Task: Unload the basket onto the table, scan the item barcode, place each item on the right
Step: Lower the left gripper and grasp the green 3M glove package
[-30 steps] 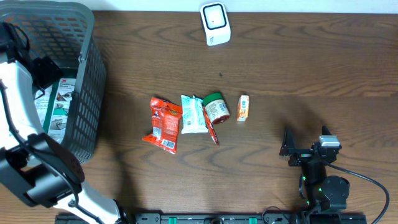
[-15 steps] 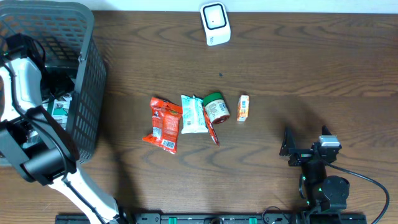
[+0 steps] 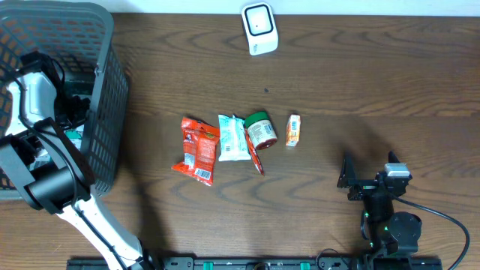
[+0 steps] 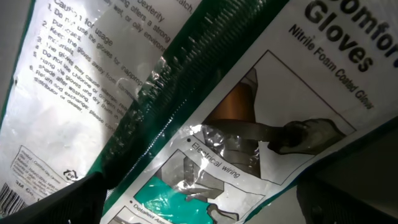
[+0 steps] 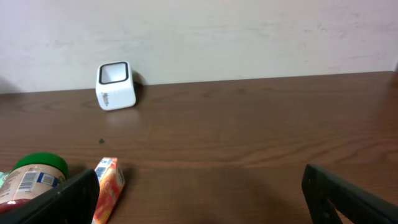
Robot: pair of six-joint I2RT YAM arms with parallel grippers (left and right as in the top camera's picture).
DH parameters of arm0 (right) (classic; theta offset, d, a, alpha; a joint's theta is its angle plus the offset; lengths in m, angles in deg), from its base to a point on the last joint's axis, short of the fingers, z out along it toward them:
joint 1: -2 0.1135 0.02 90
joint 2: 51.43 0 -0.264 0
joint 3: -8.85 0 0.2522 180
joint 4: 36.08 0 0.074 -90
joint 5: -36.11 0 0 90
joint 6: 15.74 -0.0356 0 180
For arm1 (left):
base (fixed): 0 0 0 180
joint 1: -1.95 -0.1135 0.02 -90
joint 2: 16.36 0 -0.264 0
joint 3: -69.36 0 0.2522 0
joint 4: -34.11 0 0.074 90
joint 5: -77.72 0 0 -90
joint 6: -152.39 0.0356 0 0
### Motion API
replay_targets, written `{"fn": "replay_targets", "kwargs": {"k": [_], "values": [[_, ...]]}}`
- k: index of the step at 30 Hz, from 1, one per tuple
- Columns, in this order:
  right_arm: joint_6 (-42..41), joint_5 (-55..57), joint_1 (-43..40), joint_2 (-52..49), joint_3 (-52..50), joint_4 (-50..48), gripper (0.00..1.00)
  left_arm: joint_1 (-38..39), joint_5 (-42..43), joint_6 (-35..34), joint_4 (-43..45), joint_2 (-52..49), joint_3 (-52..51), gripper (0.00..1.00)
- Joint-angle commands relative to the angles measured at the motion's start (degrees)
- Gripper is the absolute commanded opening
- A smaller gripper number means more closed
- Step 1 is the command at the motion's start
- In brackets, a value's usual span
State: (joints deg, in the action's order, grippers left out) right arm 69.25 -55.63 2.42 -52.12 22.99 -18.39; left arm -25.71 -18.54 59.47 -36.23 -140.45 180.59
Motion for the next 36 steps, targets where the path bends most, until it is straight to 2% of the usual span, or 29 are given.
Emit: {"fn": "replay_targets", "kwargs": {"k": [1, 4, 6, 8, 11, 15, 17, 18, 28, 36], "values": [[-0.52, -0.07, -0.72, 0.20, -0.09, 0.20, 0.99, -0.35, -0.68, 0.52, 0.59, -1.09, -3.06, 0.98], [-0.52, -0.07, -0.72, 0.20, -0.09, 0.20, 0.99, -0.35, -0.68, 0.52, 1.18, -1.09, -3.93, 0.98], [-0.52, -0.07, -0.72, 0.20, -0.09, 0.20, 0.99, -0.35, -0.68, 0.52, 1.22, -1.09, -3.98, 0.83], [-0.52, -0.07, -0.70, 0.20, -0.09, 0.20, 0.99, -0.35, -0.68, 0.52, 1.22, -1.09, -3.98, 0.75], [-0.52, -0.07, -0.70, 0.20, -0.09, 0.22, 0.99, -0.35, -0.68, 0.52, 1.40, -1.09, -3.98, 0.53], [-0.52, -0.07, -0.72, 0.20, -0.09, 0.20, 0.99, -0.35, -0.66, 0.52, 1.49, -1.09, -3.98, 0.31], [-0.52, -0.07, -0.70, 0.20, -0.09, 0.20, 0.99, -0.35, -0.66, 0.52, 1.62, -1.09, -3.98, 0.13], [-0.52, -0.07, -0.72, 0.20, -0.09, 0.20, 0.99, -0.35, -0.66, 0.52, 1.62, -1.09, -3.98, 0.08], [-0.52, -0.07, -0.70, 0.20, -0.09, 0.20, 0.99, -0.35, -0.66, 0.50, -0.13, 1.14, -0.28, 0.07], [-0.52, -0.07, -0.72, 0.20, -0.09, 0.22, 0.99, -0.35, -0.66, -0.66, 0.59, 13.25, 0.44, 0.07]]}}
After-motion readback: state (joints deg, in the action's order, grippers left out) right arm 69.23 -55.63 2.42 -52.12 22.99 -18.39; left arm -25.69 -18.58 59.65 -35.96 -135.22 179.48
